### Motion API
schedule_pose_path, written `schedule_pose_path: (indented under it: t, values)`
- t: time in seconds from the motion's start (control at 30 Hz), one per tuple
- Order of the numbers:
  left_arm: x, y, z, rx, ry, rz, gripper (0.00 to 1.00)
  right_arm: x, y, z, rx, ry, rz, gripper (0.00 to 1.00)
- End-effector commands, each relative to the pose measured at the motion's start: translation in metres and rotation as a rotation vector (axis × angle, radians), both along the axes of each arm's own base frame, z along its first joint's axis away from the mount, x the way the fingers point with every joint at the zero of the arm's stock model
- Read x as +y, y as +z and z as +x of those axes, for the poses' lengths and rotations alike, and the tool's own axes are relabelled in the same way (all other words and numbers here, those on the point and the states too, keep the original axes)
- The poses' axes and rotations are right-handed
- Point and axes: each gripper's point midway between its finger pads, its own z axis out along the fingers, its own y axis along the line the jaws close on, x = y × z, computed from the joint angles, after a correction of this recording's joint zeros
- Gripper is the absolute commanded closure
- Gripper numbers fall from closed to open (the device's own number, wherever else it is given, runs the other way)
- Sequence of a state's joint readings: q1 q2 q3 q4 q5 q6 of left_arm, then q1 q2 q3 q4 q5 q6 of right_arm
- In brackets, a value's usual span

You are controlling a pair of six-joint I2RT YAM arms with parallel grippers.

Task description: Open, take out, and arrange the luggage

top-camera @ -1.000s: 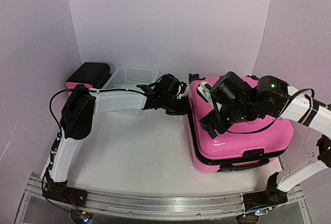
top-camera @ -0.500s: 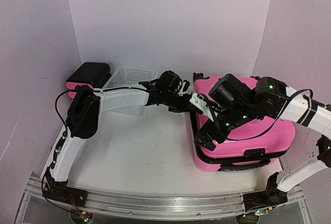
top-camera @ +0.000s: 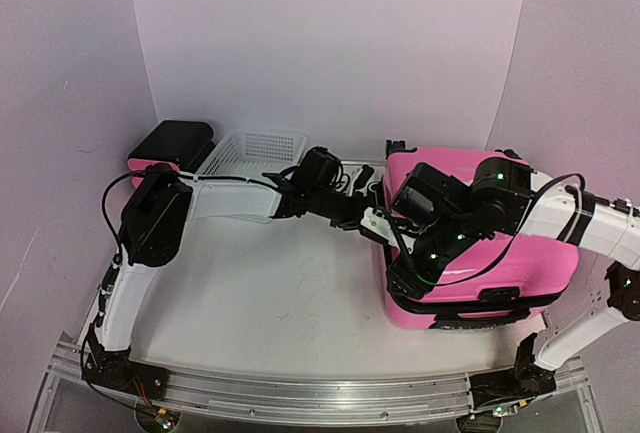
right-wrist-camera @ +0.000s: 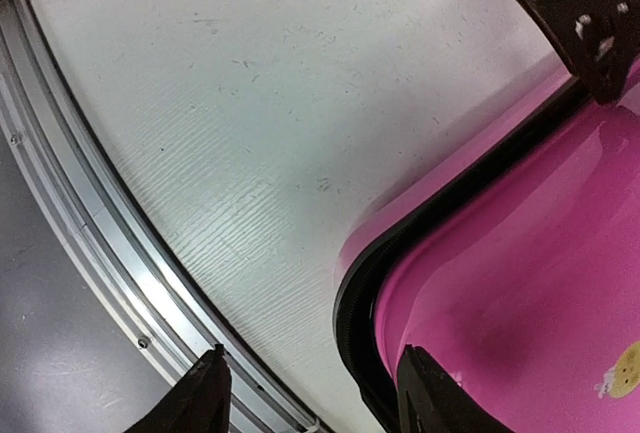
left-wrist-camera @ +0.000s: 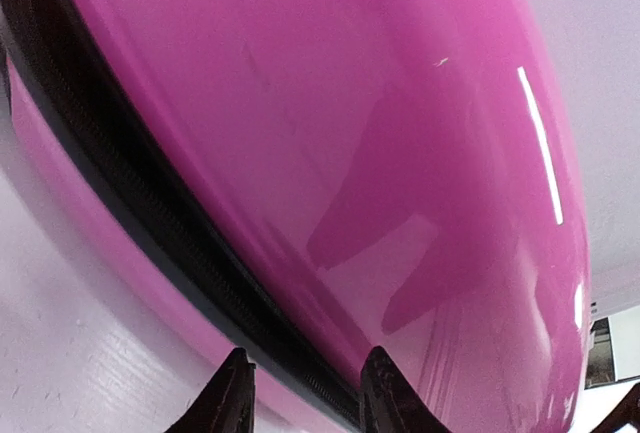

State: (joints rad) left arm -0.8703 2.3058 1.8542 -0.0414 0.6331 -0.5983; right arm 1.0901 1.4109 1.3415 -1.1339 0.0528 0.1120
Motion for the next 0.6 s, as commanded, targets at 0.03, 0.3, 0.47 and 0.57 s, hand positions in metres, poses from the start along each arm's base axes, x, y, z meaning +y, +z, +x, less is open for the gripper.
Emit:
schedule_pose_path:
  t: [0.03,0.3,0.47,0.57]
  values:
    - [0.023,0.05,-0.002,-0.147,0.08,-0.046,0.48,-0.039,-0.002,0.025,-0.161,-0.166,-0.126,0.37]
    - [0.023,0.018,-0.006,-0.091,0.162,0.031,0.32,-0.047,0.066,0.053,-0.378,-0.274,-0.025,0.21]
    - [0.0,0.002,-0.015,-0.049,0.1,0.022,0.32,-0.043,0.083,0.062,-0.428,-0.275,-0.013,0.12]
    - [-0.002,-0.006,-0.015,-0.046,0.095,0.033,0.37,-0.042,0.084,0.064,-0.438,-0.262,-0.029,0.04]
